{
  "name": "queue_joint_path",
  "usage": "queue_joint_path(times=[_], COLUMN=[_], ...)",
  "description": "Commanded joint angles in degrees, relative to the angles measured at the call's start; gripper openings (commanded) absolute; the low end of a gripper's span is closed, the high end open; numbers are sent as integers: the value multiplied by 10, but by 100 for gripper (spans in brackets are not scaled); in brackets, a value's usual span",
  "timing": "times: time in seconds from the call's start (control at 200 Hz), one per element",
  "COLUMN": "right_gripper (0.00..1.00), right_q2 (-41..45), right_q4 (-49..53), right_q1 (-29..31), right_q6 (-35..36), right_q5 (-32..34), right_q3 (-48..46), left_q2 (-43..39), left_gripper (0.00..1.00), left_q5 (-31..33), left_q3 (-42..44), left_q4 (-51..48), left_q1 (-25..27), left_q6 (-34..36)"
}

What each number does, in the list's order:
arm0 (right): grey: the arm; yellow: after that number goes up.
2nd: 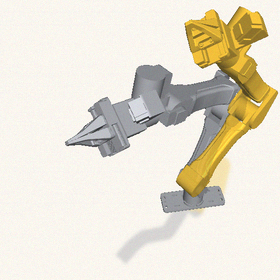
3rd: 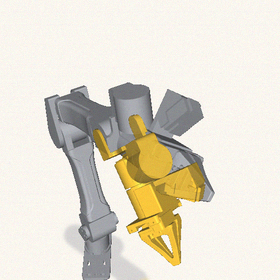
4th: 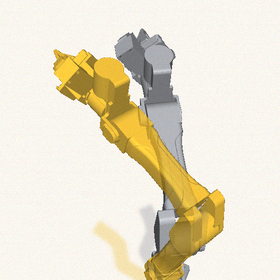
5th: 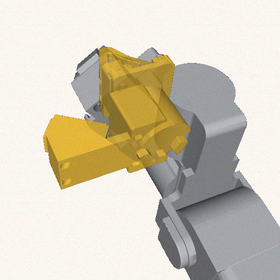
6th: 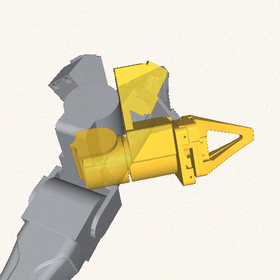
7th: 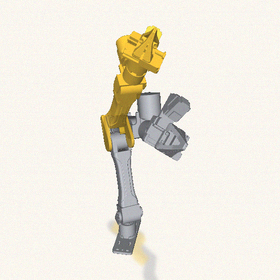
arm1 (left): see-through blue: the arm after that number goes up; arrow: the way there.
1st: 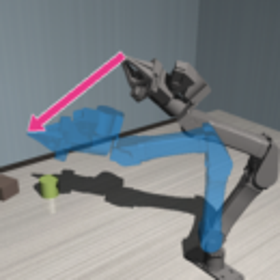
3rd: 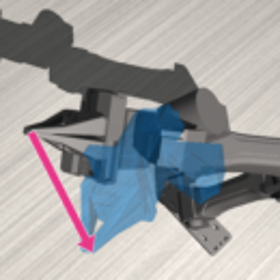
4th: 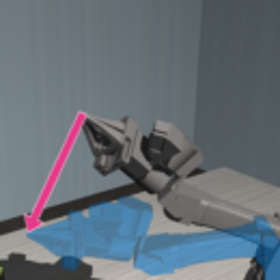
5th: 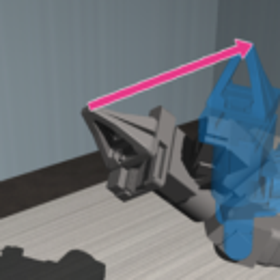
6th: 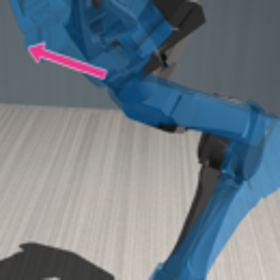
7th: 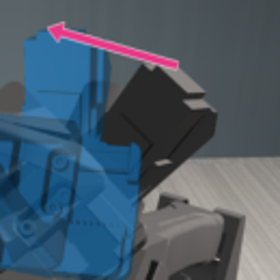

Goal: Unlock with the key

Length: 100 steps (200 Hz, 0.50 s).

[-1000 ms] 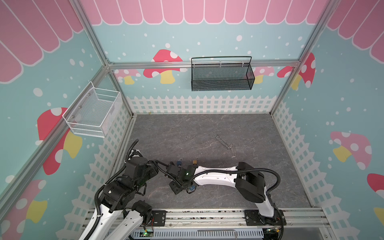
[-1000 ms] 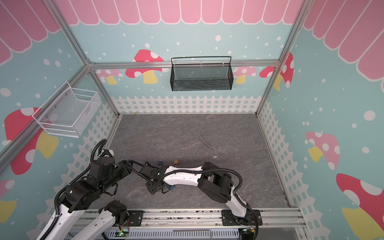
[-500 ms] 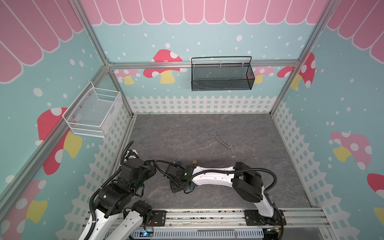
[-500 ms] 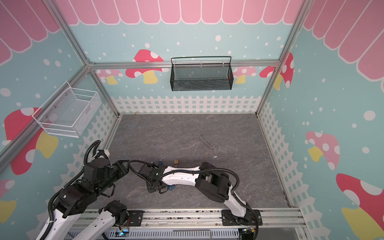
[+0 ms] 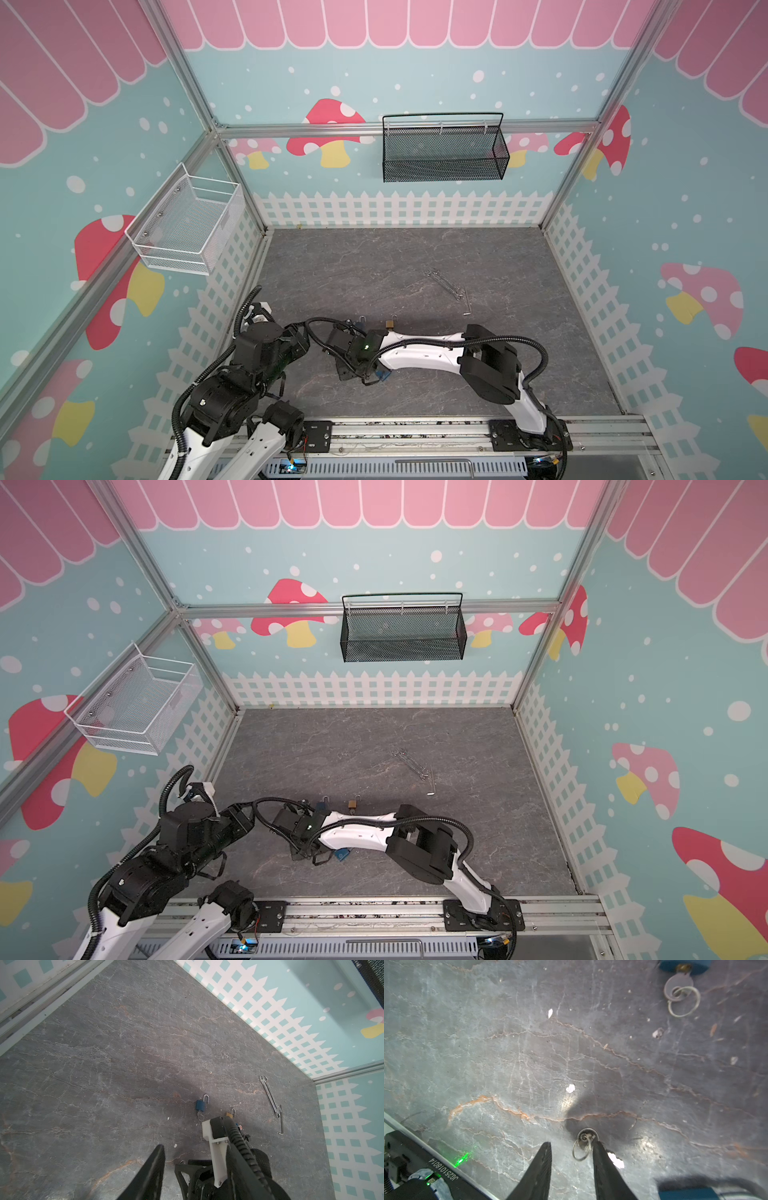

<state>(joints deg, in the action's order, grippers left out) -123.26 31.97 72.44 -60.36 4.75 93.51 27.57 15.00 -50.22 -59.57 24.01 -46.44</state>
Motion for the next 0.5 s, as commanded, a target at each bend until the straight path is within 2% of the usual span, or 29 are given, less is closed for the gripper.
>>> queue_joint_path(times=[0.0,0.495], right_gripper=[36,35], right_q2=[-19,-30], right_q4=[22,27], right_q1=[4,11], right_q6=[-15,-24], right_q5=[13,20], right_q3=[14,22], left_q2=[-5,-5], left_gripper=[48,48], left_q5=[7,5], left_q3=[-11,-3], left_q4=[-14,-13], left_q1=[-3,-3], left_q6=[3,-1])
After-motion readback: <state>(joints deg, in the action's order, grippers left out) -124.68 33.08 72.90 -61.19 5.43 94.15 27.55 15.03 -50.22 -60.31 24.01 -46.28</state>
